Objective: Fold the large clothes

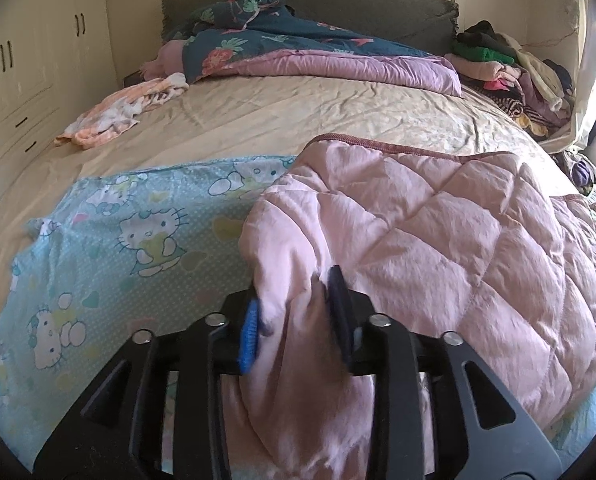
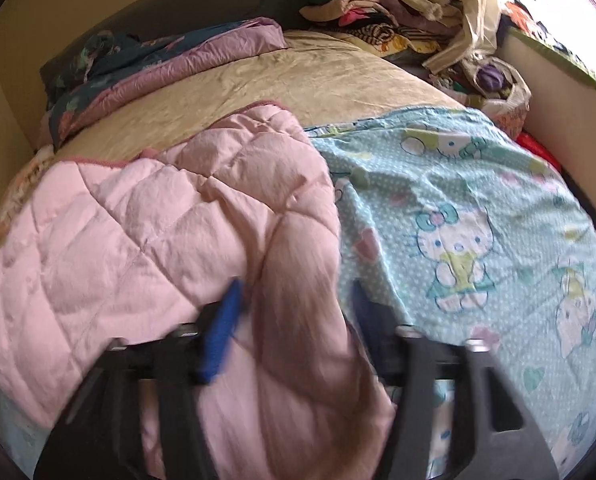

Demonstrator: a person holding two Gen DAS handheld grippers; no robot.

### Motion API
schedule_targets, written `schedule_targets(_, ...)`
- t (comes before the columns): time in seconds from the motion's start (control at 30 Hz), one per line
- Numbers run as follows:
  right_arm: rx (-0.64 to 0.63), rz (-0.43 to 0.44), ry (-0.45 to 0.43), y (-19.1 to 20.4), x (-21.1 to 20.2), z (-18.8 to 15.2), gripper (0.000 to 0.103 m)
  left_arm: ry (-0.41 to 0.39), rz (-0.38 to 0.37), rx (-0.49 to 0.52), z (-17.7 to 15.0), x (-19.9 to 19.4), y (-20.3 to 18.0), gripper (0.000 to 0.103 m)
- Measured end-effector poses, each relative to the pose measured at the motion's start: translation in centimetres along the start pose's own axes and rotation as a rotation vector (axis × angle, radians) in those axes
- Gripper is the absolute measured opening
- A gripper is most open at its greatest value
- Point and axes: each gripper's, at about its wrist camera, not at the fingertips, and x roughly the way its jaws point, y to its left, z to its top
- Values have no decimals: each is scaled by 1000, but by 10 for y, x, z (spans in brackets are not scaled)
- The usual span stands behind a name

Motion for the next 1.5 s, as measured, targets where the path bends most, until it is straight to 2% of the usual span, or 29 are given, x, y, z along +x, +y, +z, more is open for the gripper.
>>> schedule_targets(0.03,28,22,-8,-4,-7,-3,82,-2,-4,-5,0,-3,1,43)
schedule_targets(0.07,45,43,-23,-6,-15,-5,84,-6,-11,-13,-1,-8,3,48)
schedule_targets(0.13,52,75,-49,-8,-29,-10,93,-16,-23,-33,-3,-19,6,68)
schedule_targets(0.17,57,91,-62,-8,-37,-12,94,-17,-29,-39,-4,-23,7,70)
schedule_targets(0.23,67,128,-82,-10,-52,-17,97,-13,-41,-62,-8,-32,12,86)
schedule_targets(0.3,69,146,-94,-10,-64,-21,97,-7,-42,-82,-12,-38,15,91)
schedule_targets(0.7,87,189,-147,-9,-112,-55,99,35,-64,-178,-51,-68,34,94)
schedule_targets(0.8,104,189,-138,-12,-113,-66,99,39,-51,-160,-61,-73,30,94)
schedule_targets(1.07,176,189,-81,-17,-96,-96,99,107,-128,-199,-86,-66,23,94)
schedule_targets(1.13,189,185,-51,-18,-87,-99,99,140,-156,-236,-89,-58,25,94)
schedule_targets(1.17,198,179,-42,-19,-83,-100,99,160,-195,-272,-91,-52,26,94)
schedule_targets(1.37,288,217,21,-22,-55,-95,99,237,-384,-546,-93,-15,36,93)
schedule_targets(1.5,333,255,51,-21,-39,-91,99,277,-440,-675,-96,12,38,94)
